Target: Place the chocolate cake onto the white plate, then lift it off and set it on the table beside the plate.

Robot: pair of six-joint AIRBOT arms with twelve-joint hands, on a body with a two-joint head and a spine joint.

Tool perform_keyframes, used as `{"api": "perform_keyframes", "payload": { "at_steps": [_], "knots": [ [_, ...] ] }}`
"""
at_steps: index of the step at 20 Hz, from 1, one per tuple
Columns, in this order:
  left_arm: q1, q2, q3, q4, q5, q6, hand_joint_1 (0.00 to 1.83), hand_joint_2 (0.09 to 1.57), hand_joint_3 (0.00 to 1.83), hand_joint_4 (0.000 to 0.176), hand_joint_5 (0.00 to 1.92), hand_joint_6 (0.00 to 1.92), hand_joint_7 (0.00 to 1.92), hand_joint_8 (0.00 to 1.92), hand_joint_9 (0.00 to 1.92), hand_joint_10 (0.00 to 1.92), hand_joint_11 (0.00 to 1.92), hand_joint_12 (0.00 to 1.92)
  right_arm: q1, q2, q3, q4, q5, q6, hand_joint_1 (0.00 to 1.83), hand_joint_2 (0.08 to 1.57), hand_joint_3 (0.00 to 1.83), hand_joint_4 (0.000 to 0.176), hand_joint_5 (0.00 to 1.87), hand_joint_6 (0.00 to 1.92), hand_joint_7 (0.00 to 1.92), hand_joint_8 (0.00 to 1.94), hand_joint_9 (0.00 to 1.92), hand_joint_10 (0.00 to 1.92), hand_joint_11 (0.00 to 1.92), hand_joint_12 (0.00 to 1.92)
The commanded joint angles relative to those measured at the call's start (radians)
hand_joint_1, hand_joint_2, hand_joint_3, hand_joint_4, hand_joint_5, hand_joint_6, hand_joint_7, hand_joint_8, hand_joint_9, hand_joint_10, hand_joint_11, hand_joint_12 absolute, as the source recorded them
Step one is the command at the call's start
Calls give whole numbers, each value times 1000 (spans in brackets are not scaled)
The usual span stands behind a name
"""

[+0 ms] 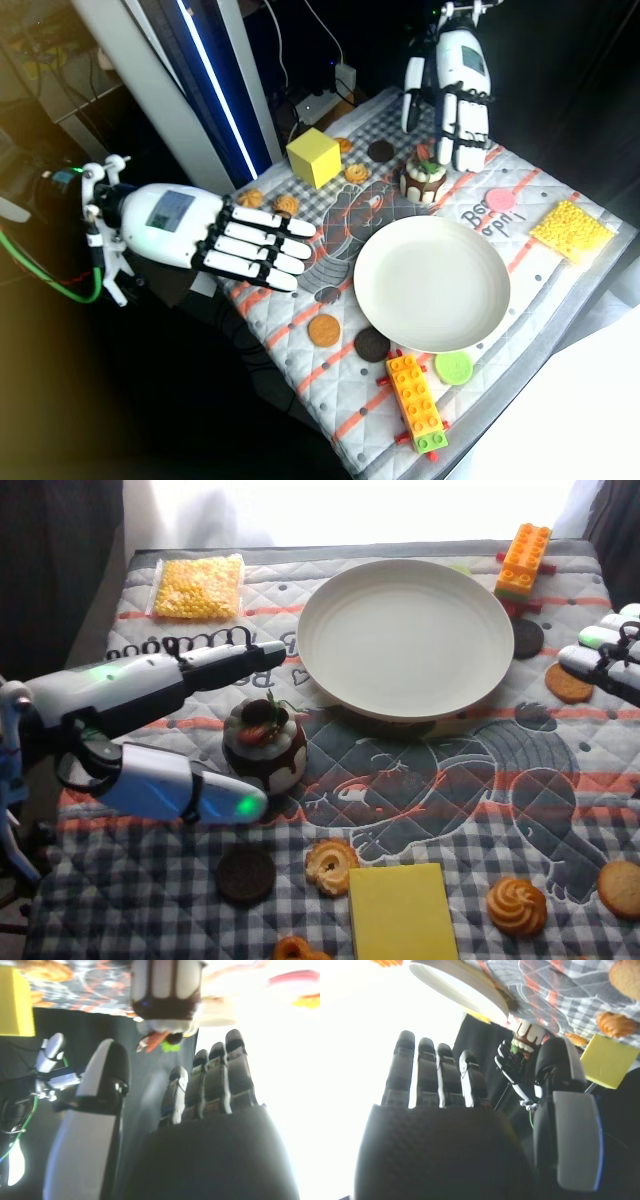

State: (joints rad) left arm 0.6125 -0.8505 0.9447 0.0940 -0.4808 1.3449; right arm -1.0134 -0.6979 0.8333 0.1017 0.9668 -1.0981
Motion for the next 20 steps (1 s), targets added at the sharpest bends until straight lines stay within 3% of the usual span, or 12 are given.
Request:
{"api": "perform_keyframes", "payload": {
  "at_steps": [1,2,3,5,9,11,12,13,14,15,16,20],
  "knots": [
    [-11,2,3,-7,-100,-3,659,1012,30,55,0,0,0,0,0,0,0,0,6,4,6,10,121,-2,577,1207,35,0,0,0,0,0,0,0,0,0],
    [-13,2,5,-7,-99,-2,692,1010,24,37,0,0,0,0,0,0,0,0,6,4,6,10,121,-2,571,1206,32,0,0,0,0,0,0,0,0,0],
    [-16,0,7,-7,-95,0,716,1014,22,36,0,0,0,0,0,0,0,0,5,4,6,12,121,-2,579,1206,28,0,0,0,0,0,0,0,19,9],
    [-37,-18,19,-9,-54,34,758,1006,12,72,0,0,0,0,0,0,0,0,4,2,6,15,121,-2,532,1213,22,0,0,0,0,0,0,0,0,0],
    [-79,-68,53,-34,52,108,758,991,2,90,0,0,0,0,0,0,0,0,3,-1,5,17,121,-1,597,1213,13,0,0,0,0,0,0,0,0,0],
    [-79,-86,56,-97,72,200,767,992,2,84,0,0,0,0,0,0,18,9,2,-3,5,20,121,-1,629,1210,10,0,0,0,0,0,0,0,0,0],
    [-79,-94,57,-125,83,244,787,1050,0,71,32,101,88,0,30,101,3,613,2,-5,5,22,122,-1,659,1206,6,0,0,0,0,0,0,0,0,0],
    [-75,-102,62,-142,89,265,783,1080,0,71,112,89,173,32,5,416,0,1155,1,-5,5,23,122,-1,661,1205,5,0,0,0,0,0,0,0,0,0],
    [-73,-107,67,-149,91,265,861,1148,2,70,247,210,326,177,0,961,0,1555,0,-6,4,24,122,-1,611,1208,6,0,0,0,0,0,0,0,0,0],
    [-70,-116,77,-159,95,265,1053,1150,1,52,193,1046,297,966,125,1406,12,1763,-1,-6,4,26,122,0,576,1205,4,0,0,0,0,0,0,0,0,0],
    [-68,-123,84,-164,98,265,1016,1415,16,30,382,1733,436,1838,228,1893,238,1912,-3,-7,4,29,122,0,601,1204,3,0,0,0,0,0,0,0,0,0],
    [-70,-125,76,-171,51,265,962,1463,3,25,403,1914,425,1825,197,1855,156,1865,-7,-7,3,35,125,2,608,1218,8,0,0,0,0,0,0,0,0,0]
  ]
}}
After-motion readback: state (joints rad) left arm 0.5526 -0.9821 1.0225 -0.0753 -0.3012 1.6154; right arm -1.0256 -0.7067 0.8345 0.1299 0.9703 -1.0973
